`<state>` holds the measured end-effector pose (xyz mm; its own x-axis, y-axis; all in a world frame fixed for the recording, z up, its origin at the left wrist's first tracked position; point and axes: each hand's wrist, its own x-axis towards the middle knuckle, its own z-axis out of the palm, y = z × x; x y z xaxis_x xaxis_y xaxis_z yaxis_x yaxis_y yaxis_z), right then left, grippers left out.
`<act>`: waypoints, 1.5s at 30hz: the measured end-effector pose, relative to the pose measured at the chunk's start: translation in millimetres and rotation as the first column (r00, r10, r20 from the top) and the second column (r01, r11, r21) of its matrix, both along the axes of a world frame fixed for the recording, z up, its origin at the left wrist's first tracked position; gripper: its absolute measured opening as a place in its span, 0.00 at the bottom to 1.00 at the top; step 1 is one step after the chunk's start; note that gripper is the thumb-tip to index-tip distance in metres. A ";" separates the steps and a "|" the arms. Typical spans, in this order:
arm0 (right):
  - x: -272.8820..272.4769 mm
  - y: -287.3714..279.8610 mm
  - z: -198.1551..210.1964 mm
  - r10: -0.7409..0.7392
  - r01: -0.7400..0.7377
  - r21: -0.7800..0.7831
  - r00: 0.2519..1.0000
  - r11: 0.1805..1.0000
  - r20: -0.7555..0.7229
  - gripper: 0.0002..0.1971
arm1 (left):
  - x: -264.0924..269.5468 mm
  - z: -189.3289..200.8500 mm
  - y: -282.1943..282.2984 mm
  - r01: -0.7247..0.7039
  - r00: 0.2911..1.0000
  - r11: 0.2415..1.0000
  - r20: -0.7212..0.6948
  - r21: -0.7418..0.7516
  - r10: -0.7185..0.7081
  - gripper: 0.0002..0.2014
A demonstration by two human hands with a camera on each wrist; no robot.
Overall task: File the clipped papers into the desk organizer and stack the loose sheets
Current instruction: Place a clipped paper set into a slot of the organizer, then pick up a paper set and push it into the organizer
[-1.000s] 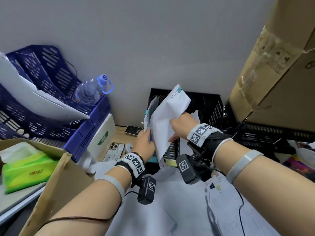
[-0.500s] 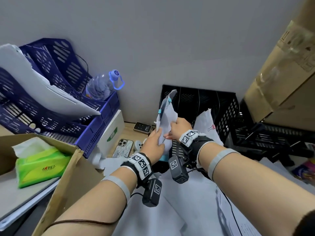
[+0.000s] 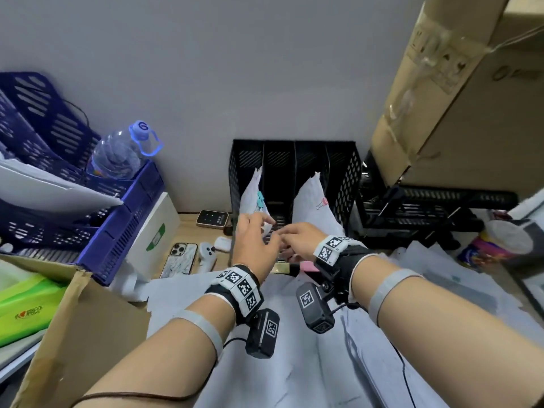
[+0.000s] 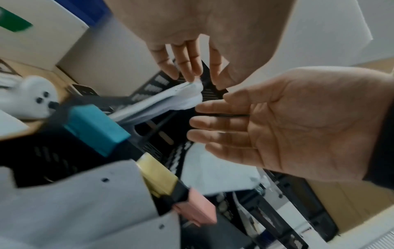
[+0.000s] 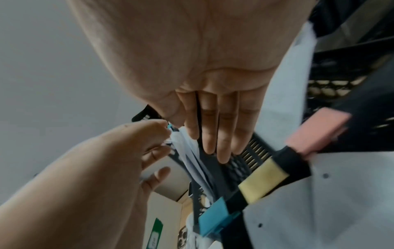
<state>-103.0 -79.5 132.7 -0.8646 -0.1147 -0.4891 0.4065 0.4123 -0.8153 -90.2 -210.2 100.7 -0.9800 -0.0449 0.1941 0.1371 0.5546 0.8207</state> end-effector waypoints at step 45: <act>201.9 399.9 -130.1 -0.411 0.355 0.492 0.912 0.795 0.006 0.44 | 127.9 -105.1 285.5 0.298 0.713 0.938 0.612 0.176 -0.341 0.07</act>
<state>98.9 320.5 2.7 -0.7276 0.4824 -0.4877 0.6859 0.5245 -0.5044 37.7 75.3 -4.4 -0.8354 0.3030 -0.4585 -0.2581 0.5203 0.8140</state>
